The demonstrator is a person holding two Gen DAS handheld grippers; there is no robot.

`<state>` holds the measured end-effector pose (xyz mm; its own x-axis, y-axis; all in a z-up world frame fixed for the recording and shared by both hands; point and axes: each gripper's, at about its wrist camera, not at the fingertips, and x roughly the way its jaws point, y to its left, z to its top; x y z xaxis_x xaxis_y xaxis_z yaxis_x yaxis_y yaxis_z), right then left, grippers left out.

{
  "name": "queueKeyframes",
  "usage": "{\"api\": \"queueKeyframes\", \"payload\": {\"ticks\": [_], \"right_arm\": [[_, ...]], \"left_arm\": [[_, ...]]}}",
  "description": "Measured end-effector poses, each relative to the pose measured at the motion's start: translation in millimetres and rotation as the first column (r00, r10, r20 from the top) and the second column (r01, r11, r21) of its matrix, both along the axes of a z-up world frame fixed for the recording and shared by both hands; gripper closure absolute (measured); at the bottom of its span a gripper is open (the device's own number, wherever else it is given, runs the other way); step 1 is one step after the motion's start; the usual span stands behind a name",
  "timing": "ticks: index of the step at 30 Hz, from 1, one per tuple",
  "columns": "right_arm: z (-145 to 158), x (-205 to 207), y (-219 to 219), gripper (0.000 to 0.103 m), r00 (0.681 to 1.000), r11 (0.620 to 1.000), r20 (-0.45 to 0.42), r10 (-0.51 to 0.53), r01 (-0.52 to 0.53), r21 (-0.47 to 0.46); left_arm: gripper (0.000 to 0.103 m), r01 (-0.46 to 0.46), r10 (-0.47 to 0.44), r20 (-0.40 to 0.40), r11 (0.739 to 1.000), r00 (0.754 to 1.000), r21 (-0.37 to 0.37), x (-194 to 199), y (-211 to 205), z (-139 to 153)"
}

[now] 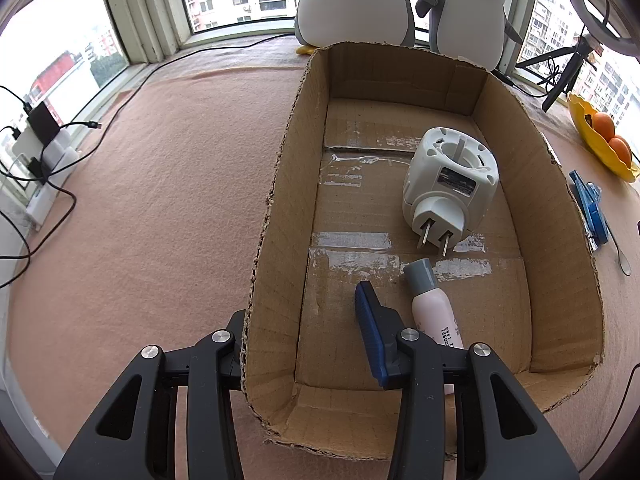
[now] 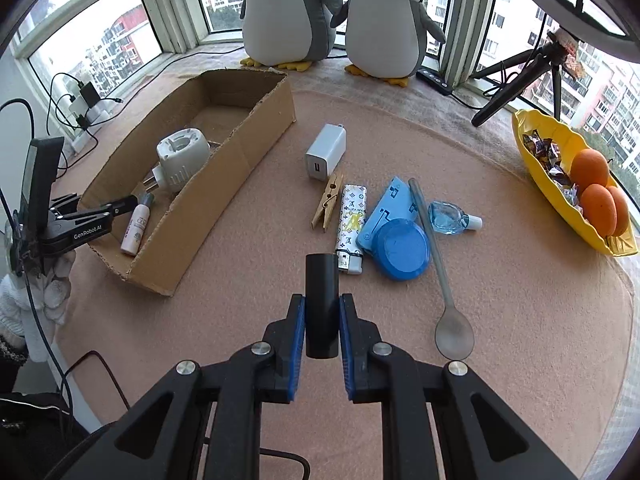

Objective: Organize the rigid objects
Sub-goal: 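Carry the black cylinder with the right gripper toward the box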

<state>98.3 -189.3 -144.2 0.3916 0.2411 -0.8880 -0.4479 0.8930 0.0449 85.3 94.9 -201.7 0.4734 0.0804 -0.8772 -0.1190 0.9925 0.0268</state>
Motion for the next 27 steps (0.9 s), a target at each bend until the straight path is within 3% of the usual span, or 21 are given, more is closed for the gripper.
{"api": "queueKeyframes", "payload": {"ticks": [10, 27], "right_arm": [[33, 26, 44, 0.088, 0.997, 0.995, 0.081, 0.001, -0.009, 0.099], [21, 60, 112, 0.088, 0.997, 0.986, 0.083, 0.007, -0.020, 0.168]], "left_arm": [[0.062, 0.002, -0.002, 0.004, 1.000, 1.000, 0.004, 0, -1, 1], [0.062, 0.018, -0.018, 0.027, 1.000, 0.999, 0.010, -3, -1, 0]]}}
